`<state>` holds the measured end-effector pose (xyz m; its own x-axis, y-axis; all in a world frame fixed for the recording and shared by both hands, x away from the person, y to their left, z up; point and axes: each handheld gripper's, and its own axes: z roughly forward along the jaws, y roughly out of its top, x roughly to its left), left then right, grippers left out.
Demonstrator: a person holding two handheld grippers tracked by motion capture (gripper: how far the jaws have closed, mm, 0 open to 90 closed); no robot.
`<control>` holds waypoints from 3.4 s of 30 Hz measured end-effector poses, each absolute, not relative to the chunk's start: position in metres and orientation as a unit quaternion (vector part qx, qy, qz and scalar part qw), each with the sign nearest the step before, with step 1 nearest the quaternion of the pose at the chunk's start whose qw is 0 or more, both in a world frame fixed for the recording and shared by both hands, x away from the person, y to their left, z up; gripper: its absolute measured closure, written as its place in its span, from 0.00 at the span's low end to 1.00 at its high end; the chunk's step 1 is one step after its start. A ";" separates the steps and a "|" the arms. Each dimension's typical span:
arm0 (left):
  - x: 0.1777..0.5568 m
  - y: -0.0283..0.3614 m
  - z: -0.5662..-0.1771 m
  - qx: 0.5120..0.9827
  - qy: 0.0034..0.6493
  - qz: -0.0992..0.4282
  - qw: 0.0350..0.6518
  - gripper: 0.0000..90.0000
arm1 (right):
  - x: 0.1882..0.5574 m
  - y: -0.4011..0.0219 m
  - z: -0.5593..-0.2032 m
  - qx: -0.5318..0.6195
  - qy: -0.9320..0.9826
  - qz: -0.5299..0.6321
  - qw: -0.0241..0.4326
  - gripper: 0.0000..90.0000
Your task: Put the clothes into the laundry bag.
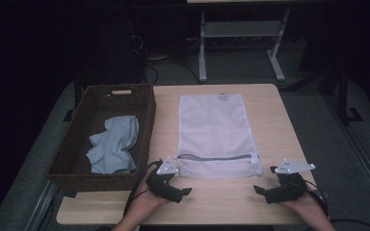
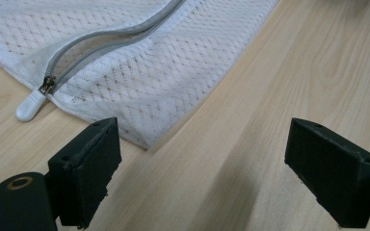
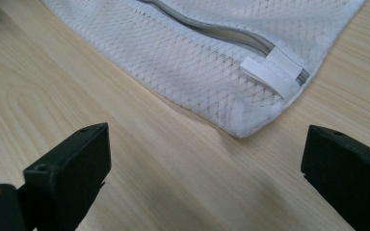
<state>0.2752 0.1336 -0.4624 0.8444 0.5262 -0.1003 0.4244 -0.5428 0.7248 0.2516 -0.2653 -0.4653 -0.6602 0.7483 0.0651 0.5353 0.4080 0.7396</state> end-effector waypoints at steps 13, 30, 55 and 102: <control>0.275 0.135 -0.462 0.876 0.268 0.063 0.395 0.13 | 0.253 -0.270 -0.463 0.398 0.824 0.381 0.134 0.03; 0.276 0.133 -0.463 0.875 0.266 0.052 0.401 0.14 | 0.266 -0.261 -0.455 0.393 0.822 0.392 0.124 0.05; 0.275 0.137 -0.461 0.871 0.271 0.057 0.405 0.14 | 0.306 -0.252 -0.429 0.392 0.815 0.412 0.114 0.15; 0.276 0.135 -0.464 0.876 0.273 0.051 0.394 0.14 | 0.422 -0.240 -0.432 0.449 0.819 0.343 0.102 0.75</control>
